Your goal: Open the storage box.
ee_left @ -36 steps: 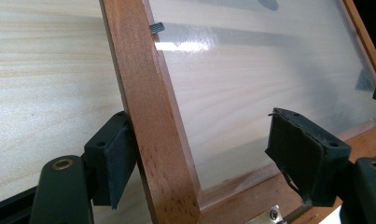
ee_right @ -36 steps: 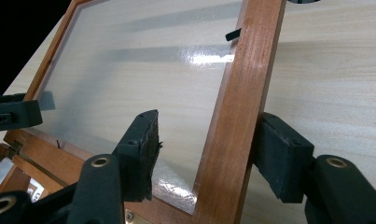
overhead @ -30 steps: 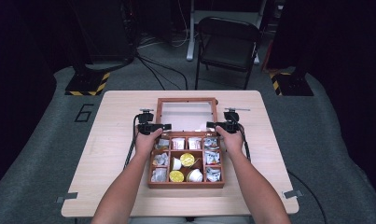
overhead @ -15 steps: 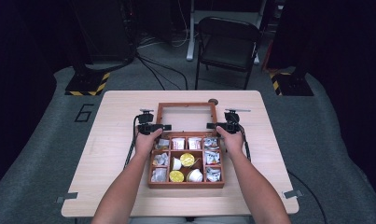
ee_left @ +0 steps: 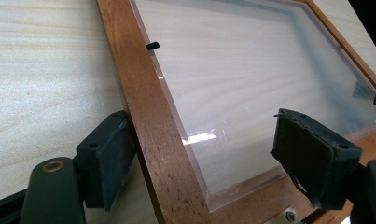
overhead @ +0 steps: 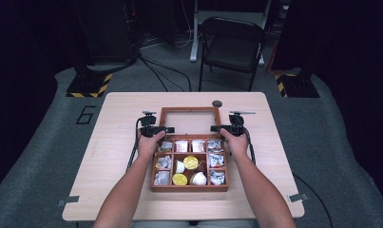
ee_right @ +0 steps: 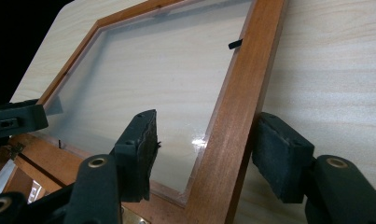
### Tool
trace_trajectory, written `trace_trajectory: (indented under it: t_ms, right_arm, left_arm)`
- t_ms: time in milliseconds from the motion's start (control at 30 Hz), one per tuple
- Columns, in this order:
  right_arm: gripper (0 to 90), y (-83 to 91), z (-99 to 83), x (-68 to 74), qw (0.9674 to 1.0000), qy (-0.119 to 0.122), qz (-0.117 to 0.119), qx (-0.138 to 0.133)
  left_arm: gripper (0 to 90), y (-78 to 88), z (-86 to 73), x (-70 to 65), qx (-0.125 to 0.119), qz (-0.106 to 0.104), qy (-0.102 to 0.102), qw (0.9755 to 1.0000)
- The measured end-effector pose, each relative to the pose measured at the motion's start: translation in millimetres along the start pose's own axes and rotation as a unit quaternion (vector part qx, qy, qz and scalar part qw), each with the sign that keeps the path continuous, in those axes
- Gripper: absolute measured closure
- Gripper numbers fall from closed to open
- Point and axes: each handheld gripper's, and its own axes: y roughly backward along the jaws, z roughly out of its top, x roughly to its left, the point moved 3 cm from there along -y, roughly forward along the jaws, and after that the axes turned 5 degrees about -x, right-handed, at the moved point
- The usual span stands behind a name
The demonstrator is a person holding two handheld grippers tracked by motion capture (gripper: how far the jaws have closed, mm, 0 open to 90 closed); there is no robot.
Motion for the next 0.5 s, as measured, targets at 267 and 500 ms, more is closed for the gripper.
trace_trajectory:
  t_ms: [267,500]
  right_arm:
    - [41.2,-0.6,-0.2,-0.7,1.0000,-0.001,-0.001,0.001]
    - [41.2,-0.8,-0.6,-1.3,1.0000,0.002,-0.004,0.004]
  left_arm:
    - [21.2,0.0,-0.3,1.3,0.005,0.001,-0.002,1.0000]
    - [21.4,0.4,-0.4,1.1,0.005,0.002,-0.002,1.0000]
